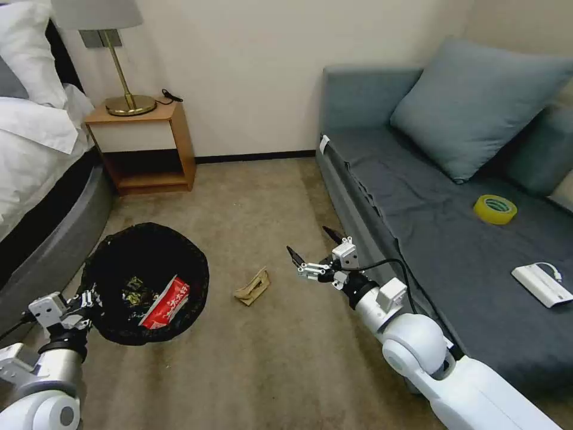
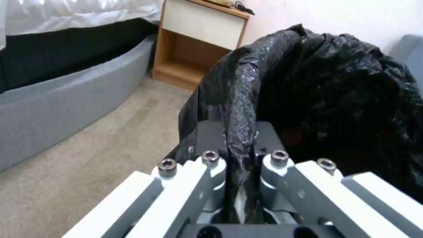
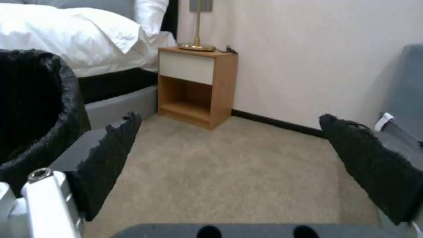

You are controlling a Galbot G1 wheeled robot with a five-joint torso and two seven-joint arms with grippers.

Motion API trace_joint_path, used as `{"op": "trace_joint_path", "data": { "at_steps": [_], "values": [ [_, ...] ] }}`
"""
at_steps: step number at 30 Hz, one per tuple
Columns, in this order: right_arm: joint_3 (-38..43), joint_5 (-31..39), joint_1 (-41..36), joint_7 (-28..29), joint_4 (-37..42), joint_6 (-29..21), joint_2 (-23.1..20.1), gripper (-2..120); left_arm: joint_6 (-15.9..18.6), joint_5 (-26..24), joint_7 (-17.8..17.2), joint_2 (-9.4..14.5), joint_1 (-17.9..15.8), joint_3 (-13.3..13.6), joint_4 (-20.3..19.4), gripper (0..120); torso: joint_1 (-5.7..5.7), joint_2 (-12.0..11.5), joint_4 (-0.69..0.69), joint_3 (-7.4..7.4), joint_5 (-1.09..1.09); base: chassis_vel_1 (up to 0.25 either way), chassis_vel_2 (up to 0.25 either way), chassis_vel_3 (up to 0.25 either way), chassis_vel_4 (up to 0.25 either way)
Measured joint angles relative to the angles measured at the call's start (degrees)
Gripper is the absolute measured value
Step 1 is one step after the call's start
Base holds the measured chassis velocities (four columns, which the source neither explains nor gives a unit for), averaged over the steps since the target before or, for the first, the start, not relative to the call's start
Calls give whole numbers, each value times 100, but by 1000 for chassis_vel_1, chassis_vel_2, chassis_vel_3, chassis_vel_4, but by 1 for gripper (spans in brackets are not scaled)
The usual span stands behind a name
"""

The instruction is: Pick up the trash bin, then pick up the garbage on the floor and place it into the trash bin.

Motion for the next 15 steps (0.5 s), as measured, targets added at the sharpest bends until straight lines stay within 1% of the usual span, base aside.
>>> {"op": "trace_joint_path", "data": {
  "at_steps": [15],
  "values": [
    [-53,8,41,-73,42,-173,-4,100,4,-72,1,91,-76,-42,73,5,0,0,0,0,0,0,0,0,0]
  ]
}}
